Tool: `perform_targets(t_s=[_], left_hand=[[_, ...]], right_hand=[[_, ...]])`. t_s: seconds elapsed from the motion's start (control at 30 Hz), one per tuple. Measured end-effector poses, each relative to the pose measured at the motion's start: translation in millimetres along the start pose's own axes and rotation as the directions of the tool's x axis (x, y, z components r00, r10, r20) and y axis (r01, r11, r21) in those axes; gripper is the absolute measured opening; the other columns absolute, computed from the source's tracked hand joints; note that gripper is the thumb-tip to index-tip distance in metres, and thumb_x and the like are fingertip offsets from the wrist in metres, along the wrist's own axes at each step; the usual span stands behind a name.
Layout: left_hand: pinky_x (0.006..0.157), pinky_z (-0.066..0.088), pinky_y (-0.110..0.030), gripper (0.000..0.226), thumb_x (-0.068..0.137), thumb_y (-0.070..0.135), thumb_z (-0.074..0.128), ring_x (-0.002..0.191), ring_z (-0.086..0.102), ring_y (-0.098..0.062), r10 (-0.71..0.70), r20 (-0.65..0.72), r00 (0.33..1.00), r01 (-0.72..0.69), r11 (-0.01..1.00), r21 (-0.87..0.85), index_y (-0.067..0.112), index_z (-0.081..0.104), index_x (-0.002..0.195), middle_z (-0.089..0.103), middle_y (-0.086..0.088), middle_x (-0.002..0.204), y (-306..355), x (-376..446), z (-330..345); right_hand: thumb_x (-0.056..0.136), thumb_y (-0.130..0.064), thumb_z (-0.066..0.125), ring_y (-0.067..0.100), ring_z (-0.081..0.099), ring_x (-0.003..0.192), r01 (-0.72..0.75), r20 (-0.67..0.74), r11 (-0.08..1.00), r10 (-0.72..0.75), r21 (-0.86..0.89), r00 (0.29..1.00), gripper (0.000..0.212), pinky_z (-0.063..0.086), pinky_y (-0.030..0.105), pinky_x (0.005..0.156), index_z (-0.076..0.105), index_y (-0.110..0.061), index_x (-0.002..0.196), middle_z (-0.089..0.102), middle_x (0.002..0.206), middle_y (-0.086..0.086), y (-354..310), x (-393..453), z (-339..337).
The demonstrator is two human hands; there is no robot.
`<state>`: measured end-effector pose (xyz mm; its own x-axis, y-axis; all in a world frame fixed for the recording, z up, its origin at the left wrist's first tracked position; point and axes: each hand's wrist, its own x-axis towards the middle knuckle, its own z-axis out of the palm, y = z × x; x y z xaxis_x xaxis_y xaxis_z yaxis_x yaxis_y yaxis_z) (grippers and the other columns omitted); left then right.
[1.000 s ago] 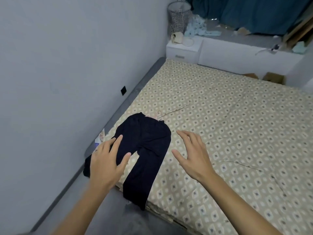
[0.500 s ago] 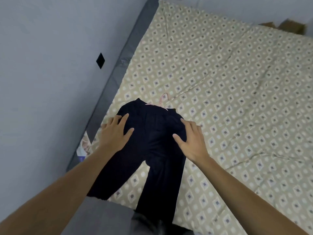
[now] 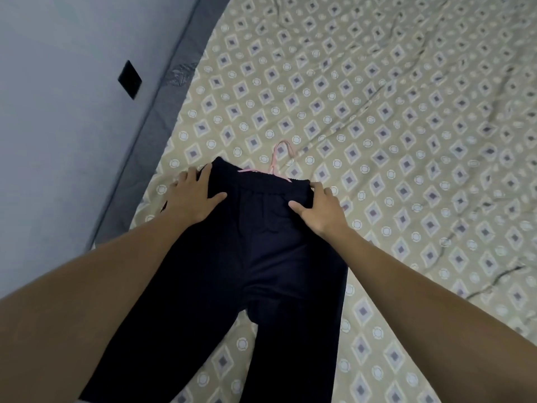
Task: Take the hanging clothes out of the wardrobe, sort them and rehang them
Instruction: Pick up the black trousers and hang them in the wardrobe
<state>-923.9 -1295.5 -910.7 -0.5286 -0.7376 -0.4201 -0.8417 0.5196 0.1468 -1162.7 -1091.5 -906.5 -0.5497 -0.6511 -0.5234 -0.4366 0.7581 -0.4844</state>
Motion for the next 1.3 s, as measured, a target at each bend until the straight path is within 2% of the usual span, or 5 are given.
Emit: perform_targets(t_s=[0.37, 0.63, 0.83, 1.07, 1.3], left_hand=[[0.078, 0.04, -0.039, 0.06, 0.089, 0.064, 0.068, 0.101, 0.061, -0.027, 0.051, -0.106, 0.993, -0.063, 0.992, -0.113, 0.02, 0.049, 0.125, 0.061, -0.002, 0.108, 42.0, -72.9, -83.6], [0.077, 0.053, -0.038, 0.06, 0.083, 0.078, 0.064, 0.089, 0.063, -0.011, 0.161, -0.171, 0.972, -0.21, 0.92, -0.332, 0.035, 0.044, 0.119, 0.064, 0.013, 0.101, 109.5, -182.9, -250.3], [0.062, 0.039, -0.029, 0.049, 0.09, 0.077, 0.054, 0.083, 0.06, -0.015, 0.218, -0.304, 0.928, -0.313, 0.896, -0.314, 0.03, 0.054, 0.104, 0.062, 0.014, 0.085, 188.6, -262.3, -366.1], [0.069, 0.051, -0.037, 0.046, 0.081, 0.072, 0.07, 0.076, 0.063, -0.017, 0.494, -0.424, 0.759, -0.617, 0.753, -0.228, 0.029, 0.057, 0.083, 0.065, 0.011, 0.075, 309.1, -325.4, -456.5], [0.067, 0.053, -0.041, 0.065, 0.083, 0.083, 0.054, 0.07, 0.061, -0.022, 0.765, -0.437, 0.473, -0.869, 0.486, -0.091, 0.018, 0.057, 0.074, 0.062, 0.003, 0.066, 432.3, -396.4, -491.9]], right_hand=[[0.085, -0.062, 0.074, 0.014, 0.069, 0.087, 0.044, -0.014, 0.987, -0.043, 0.156, 0.999, 0.048, 0.059, 0.042, 0.082, 0.054, -0.032, 0.116, 0.071, 0.096, -0.009, -18.4, -77.6, -89.5], [0.086, -0.06, 0.074, 0.01, 0.067, 0.083, 0.167, -0.184, 0.972, -0.137, 0.162, 0.973, 0.034, 0.057, 0.045, 0.08, 0.059, -0.036, 0.104, 0.07, 0.09, -0.012, -54.9, -218.7, -243.4], [0.09, -0.055, 0.071, 0.017, 0.067, 0.089, 0.228, -0.356, 0.972, -0.191, 0.063, 0.915, 0.027, 0.054, 0.045, 0.083, 0.06, -0.034, 0.104, 0.071, 0.091, -0.013, -67.5, -338.2, -350.6], [0.083, -0.064, 0.062, 0.024, 0.07, 0.099, 0.198, -0.624, 0.979, -0.127, 0.046, 0.771, 0.044, 0.054, 0.047, 0.084, 0.058, -0.034, 0.114, 0.074, 0.101, -0.009, -56.5, -463.9, -449.4], [0.082, -0.075, 0.061, 0.014, 0.066, 0.097, 0.095, -0.812, 0.991, 0.026, 0.1, 0.583, 0.046, 0.053, 0.043, 0.087, 0.058, -0.039, 0.111, 0.07, 0.1, -0.016, -12.6, -605.8, -490.5]])
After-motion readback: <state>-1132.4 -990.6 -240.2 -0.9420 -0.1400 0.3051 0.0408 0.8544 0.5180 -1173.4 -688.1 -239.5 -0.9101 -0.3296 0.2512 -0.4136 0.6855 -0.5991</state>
